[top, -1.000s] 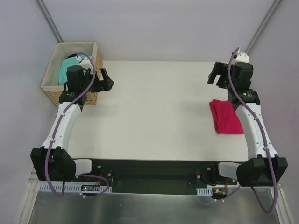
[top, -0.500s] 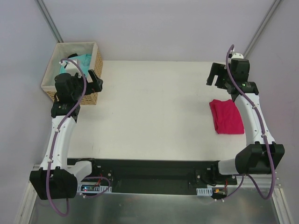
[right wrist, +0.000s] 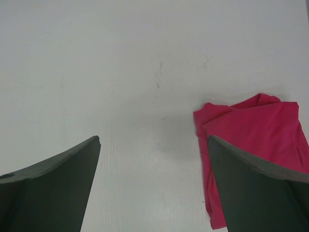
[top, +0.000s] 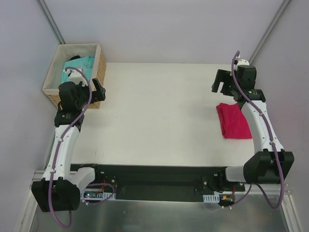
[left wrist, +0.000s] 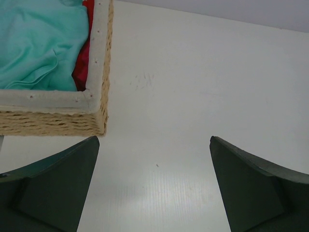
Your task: Fold and stack the t-shirts
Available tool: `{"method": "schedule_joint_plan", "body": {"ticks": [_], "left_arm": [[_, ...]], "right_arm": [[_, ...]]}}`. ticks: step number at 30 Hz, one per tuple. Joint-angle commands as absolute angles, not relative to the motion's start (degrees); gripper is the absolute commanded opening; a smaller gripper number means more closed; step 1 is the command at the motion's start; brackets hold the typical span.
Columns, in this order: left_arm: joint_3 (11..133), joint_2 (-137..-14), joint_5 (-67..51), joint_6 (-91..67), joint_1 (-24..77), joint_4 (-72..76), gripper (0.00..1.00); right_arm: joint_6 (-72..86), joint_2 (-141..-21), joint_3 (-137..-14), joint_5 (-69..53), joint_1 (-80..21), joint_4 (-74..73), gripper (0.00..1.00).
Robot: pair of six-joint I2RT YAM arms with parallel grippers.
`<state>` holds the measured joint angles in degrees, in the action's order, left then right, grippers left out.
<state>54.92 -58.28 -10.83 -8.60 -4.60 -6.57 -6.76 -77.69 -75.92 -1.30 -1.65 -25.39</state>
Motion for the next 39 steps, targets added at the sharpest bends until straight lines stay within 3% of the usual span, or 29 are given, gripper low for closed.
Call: {"method": "schedule_joint_plan", "body": {"ticks": [1,6,11,16,17,28,35,39], "left_arm": [[48.99,-53.01,-6.68,-4.66,-5.10,-0.90,0.99],[37.46,-43.18,-5.45,-5.01,-5.10,7.11,0.99],[25.42,-37.71,-4.49,-6.15,-5.10,14.74,0.99],[15.22,-39.46,-0.80,-7.47,-5.10,23.44,0.99],[13.29,-40.33,-0.79,-7.38,-5.10,31.21,0.99],[6.94,-60.80,-2.99,-2.72,-5.10,54.82,0.99],[8.00,-75.12,-10.01,-1.67,-5.10,66.77,0.99],[8.97,-75.67,-12.48,-0.53,-5.01,65.21,0.99]], "right_arm": [[-9.13,-73.57,-70.76,1.91,-2.46,-19.78,0.96],[-14.67,-67.34,-60.32,8.43,-6.06,-10.84,0.96],[-16.26,-55.31,-34.57,9.23,-6.59,14.83,0.96],[-16.44,-56.42,-27.35,6.94,-6.68,18.42,0.96],[-16.44,-57.12,-24.64,7.38,-6.68,20.98,0.96],[-22.41,-73.37,-23.64,0.63,-3.61,35.51,0.96],[-20.57,-74.98,-21.63,-5.89,-0.18,40.16,0.96],[-20.04,-75.06,-20.75,-6.94,-0.17,42.44,0.96]]}}
